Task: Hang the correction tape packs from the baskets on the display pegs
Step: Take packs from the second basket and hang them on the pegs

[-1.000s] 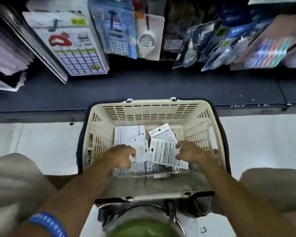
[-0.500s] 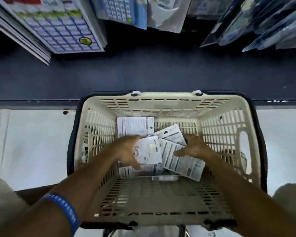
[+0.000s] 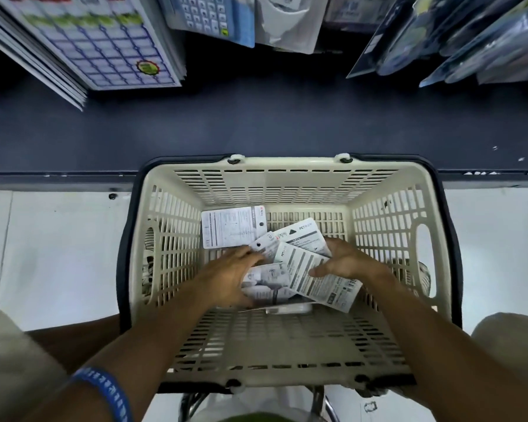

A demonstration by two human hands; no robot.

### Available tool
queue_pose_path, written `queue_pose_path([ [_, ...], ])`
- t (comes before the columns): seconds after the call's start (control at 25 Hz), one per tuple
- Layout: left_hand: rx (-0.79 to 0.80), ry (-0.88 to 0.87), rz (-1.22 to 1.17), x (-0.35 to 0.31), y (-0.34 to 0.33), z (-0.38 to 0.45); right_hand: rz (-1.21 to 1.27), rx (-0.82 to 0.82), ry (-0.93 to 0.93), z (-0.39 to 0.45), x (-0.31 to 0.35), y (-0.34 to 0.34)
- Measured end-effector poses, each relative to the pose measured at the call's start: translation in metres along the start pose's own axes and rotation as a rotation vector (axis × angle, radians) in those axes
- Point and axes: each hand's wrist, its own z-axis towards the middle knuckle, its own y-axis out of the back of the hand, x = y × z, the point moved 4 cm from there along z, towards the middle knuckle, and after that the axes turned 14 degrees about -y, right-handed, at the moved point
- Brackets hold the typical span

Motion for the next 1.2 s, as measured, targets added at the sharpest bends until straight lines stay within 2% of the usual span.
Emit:
queue_pose_path([
  [0.12, -0.093, 0.079, 0.082, -0.004, -0.004, 0.016, 0.003, 0.021, 0.021, -0.001, -0.001, 0.001],
  [0.2, -0.074, 0.106, 0.038, 0.004, -0.005, 0.022, 0.019, 0.010, 0.026, 0.001, -0.004, 0.003],
  [0.36, 0.022, 0.137, -0.198, 0.019, -0.010, 0.025, 0.028, 0.065, 0.023, 0.000, -0.006, 0.006],
  [0.48, 0.047, 0.121, -0.338, 0.020, -0.006, 0.030, -0.031, 0.017, 0.016, -0.005, -0.002, 0.008],
  [0.64, 0.008, 0.147, -0.440, 0.013, 0.043, 0.019, 0.125, -0.019, 0.042, -0.042, 0.009, 0.045],
  [0.8, -0.188, 0.170, -0.610, 0.003, 0.110, -0.023, 0.264, -0.099, 0.167, -0.120, 0.026, 0.096],
  [1.0, -0.499, 0.153, -0.930, -0.035, 0.147, -0.082, 0.606, 0.037, 0.505, -0.231, 0.051, 0.121],
  [1.12, -0.659, 0.096, -1.128, -0.074, 0.156, -0.095, 0.656, 0.128, 0.650, -0.277, 0.077, 0.112],
  [1.2, -0.752, 0.024, -1.214, -0.105, 0.172, -0.096, 0.667, 0.109, 0.683, -0.297, 0.094, 0.101],
])
